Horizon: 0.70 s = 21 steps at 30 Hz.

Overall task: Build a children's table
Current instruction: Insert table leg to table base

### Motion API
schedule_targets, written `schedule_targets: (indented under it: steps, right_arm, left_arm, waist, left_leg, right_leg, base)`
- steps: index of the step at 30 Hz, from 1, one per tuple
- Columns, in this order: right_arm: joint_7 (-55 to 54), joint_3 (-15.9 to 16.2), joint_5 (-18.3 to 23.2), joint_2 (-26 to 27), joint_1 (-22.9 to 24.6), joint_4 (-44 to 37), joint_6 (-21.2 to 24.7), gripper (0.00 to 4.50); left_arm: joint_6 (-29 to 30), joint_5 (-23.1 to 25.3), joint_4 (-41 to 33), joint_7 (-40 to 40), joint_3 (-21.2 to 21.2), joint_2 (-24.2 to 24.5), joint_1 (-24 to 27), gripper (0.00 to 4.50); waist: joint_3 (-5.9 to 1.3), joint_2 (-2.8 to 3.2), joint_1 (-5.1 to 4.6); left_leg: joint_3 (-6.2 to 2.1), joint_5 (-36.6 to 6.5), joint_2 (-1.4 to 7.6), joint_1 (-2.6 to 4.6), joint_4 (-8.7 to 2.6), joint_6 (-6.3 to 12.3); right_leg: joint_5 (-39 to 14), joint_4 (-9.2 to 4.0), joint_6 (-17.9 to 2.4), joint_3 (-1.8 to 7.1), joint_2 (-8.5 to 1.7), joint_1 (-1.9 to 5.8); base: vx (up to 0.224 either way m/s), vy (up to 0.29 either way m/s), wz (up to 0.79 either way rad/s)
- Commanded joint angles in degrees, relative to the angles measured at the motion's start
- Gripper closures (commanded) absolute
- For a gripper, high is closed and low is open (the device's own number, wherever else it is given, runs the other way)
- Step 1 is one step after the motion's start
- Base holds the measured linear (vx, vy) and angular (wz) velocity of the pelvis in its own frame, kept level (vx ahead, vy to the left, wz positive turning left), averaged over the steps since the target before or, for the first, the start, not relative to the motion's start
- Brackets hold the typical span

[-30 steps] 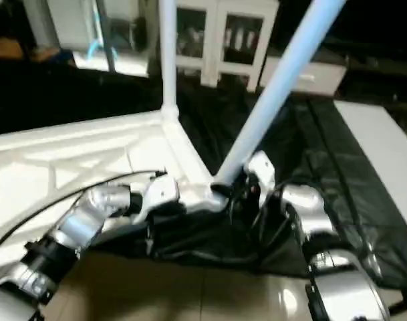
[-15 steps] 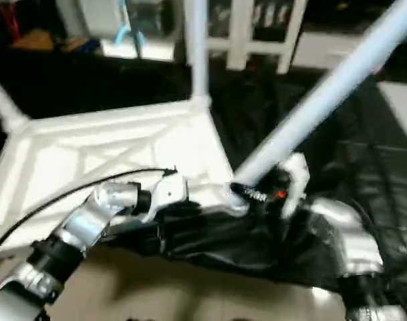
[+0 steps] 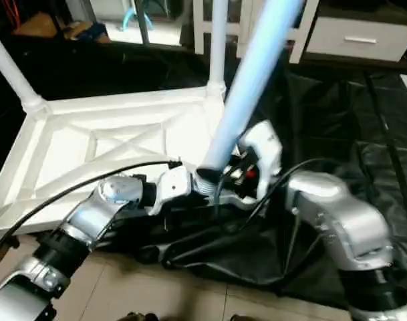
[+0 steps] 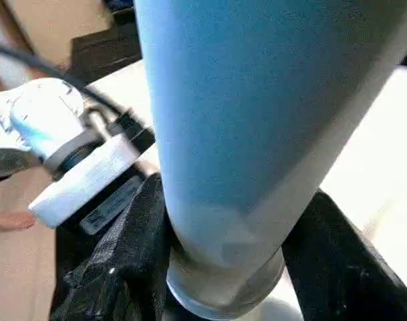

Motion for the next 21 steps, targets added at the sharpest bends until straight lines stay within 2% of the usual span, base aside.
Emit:
schedule_targets:
  steps: [1,2,4,6,8,10,11,12,13,15,17,18,19,20,21]
  right_arm:
    - [-1.7,-3.8,1.9,-0.6,-1.8,-3.0,2.9,2.59]
    - [-2.0,-4.1,2.0,-0.6,-2.2,-3.2,3.6,2.59]
    - [-3.3,-5.2,2.0,-0.4,-3.8,-3.8,6.0,2.59]
    - [-3.7,-5.2,1.6,-0.7,-4.2,-3.7,6.7,2.59]
    - [-5.1,-5.1,1.8,-1.8,-4.2,-4.0,7.7,2.59]
    - [-5.2,-5.1,1.6,-2.2,-3.3,-3.9,7.3,2.59]
    - [-5.2,-5.2,1.6,-2.2,-3.0,-3.9,7.1,2.59]
    - [-4.6,-5.4,0.8,-2.2,-1.3,-3.5,5.8,2.59]
    - [-4.2,-5.6,0.3,-2.2,-0.3,-3.4,5.2,2.59]
    - [-2.1,-5.2,-2.3,-2.3,3.0,-0.3,0.8,2.59]
    - [0.0,-4.3,-4.8,-2.3,4.6,4.5,-3.8,2.59]
    - [0.4,-4.0,-5.3,-2.3,4.8,5.8,-4.9,2.59]
    - [1.0,-3.7,-5.7,-2.4,4.8,7.6,-6.3,2.59]
    - [1.3,-3.6,-5.9,-2.4,4.7,8.8,-7.0,2.59]
    - [1.8,-3.3,-6.2,-2.4,4.3,10.4,-7.9,2.59]
  left_arm:
    - [0.1,1.2,1.6,-0.1,-0.6,1.8,2.5,4.5]
    - [-0.2,1.0,1.7,0.0,-0.4,1.9,2.6,4.5]
    - [-1.2,0.1,2.2,0.2,0.7,1.7,2.6,4.5]
    - [-1.7,-0.6,2.1,0.2,1.3,1.7,2.5,4.5]
    - [-2.1,-1.1,2.2,-0.3,2.0,2.2,1.9,4.5]
    - [-2.2,-0.1,3.1,-0.4,1.7,3.4,1.2,4.5]
    - [-2.2,0.3,3.4,-0.3,1.6,3.8,1.1,4.5]
    - [-2.2,1.2,4.2,0.3,1.5,4.3,0.8,4.5]
    - [-2.2,1.7,4.6,0.6,1.4,4.5,0.7,4.5]
    - [-0.9,3.4,5.3,0.4,0.7,6.3,0.9,4.5]
    - [0.2,4.7,5.6,1.0,0.9,8.6,1.5,4.5]
    - [0.1,4.9,5.7,1.3,1.1,9.3,1.6,4.5]
    - [0.4,4.7,5.2,1.4,1.7,10.4,2.2,4.5]
    - [0.6,4.6,4.9,1.5,2.2,11.2,2.5,4.5]
    - [1.5,3.9,3.9,1.4,3.1,12.0,3.1,4.5]
  waist:
    - [-3.93,-1.53,0.02]
    - [-3.82,-1.47,-0.11]
    - [-3.71,-1.1,-0.25]
    - [-3.71,-1.18,-0.25]
    - [-3.88,-1.21,-0.06]
    - [-4.05,-1.2,0.11]
    - [-4.05,-1.2,0.11]
    - [-4.15,-1.31,0.13]
    - [-4.16,-1.29,0.16]
    - [-4.17,-1.1,0.12]
    - [-4.03,-1.16,-0.18]
    - [-3.93,-1.27,-0.36]
    - [-3.74,-1.37,-0.85]
    - [-3.87,-1.55,-0.94]
    - [-3.66,-1.6,-1.14]
  left_leg:
    - [0.04,-1.0,1.35,1.1,-2.44,7.95]
    - [0.0,-2.7,1.38,1.11,-2.6,6.83]
    - [0.06,-4.7,1.38,1.32,-2.72,4.96]
    - [0.3,-6.7,1.34,1.65,-2.72,3.39]
    - [0.42,-5.9,1.33,1.65,-2.56,2.56]
    - [0.46,-4.1,1.15,1.41,-2.29,2.76]
    - [0.46,-4.1,1.15,1.41,-2.29,2.76]
    - [0.51,-3.7,1.04,1.26,-2.11,3.31]
    - [0.51,-3.9,1.06,1.33,-2.06,3.4]
    - [0.56,-5.2,1.1,1.3,-2.02,3.51]
    - [0.51,-7.2,1.03,1.24,-2.14,2.9]
    - [0.49,-7.9,0.96,1.12,-2.17,2.71]
    - [0.48,-9.6,0.85,1.13,-2.32,2.09]
    - [0.44,-10.0,0.91,1.21,-2.29,1.98]
    - [0.42,-10.8,0.96,1.16,-2.43,1.9]
  right_leg:
    - [7.6,-1.89,-14.7,1.31,-1.95,3.26]
    - [3.9,-2.07,-14.4,1.31,-1.91,3.29]
    - [0.0,-2.33,-13.9,1.4,-1.81,3.11]
    - [-2.3,-2.55,-13.5,1.59,-1.66,2.88]
    - [-1.1,-2.31,-13.4,1.76,-1.52,2.9]
    - [2.4,-1.87,-13.3,1.77,-1.35,3.01]
    - [2.4,-1.87,-13.3,1.77,-1.35,3.01]
    - [4.0,-1.74,-13.2,1.84,-1.35,3.11]
    - [4.0,-1.7,-13.3,1.84,-1.42,3.09]
    - [2.8,-1.83,-13.4,1.82,-1.5,2.97]
    - [-0.2,-2.07,-13.7,1.72,-1.47,2.97]
    - [-1.4,-2.15,-13.7,1.68,-1.44,2.97]
    - [-4.9,-2.41,-13.3,1.69,-1.27,2.97]
    - [-5.8,-2.38,-13.3,1.68,-1.37,2.98]
    - [-7.2,-2.53,-13.2,1.71,-1.42,2.87]
  base:
    - [0.0,0.0,0.0]
    - [0.0,0.0,0.0]
    - [0.0,0.0,0.0]
    - [0.0,0.0,0.0]
    - [0.0,0.0,0.0]
    - [0.0,0.0,0.0]
    - [0.0,0.0,0.0]
    - [0.0,0.0,0.0]
    - [0.0,0.0,0.0]
    - [0.0,0.0,0.0]
    - [0.0,0.0,0.0]
    - [0.0,0.0,0.0]
    - [0.0,0.0,0.0]
    - [0.0,0.0,0.0]
    - [0.0,0.0,0.0]
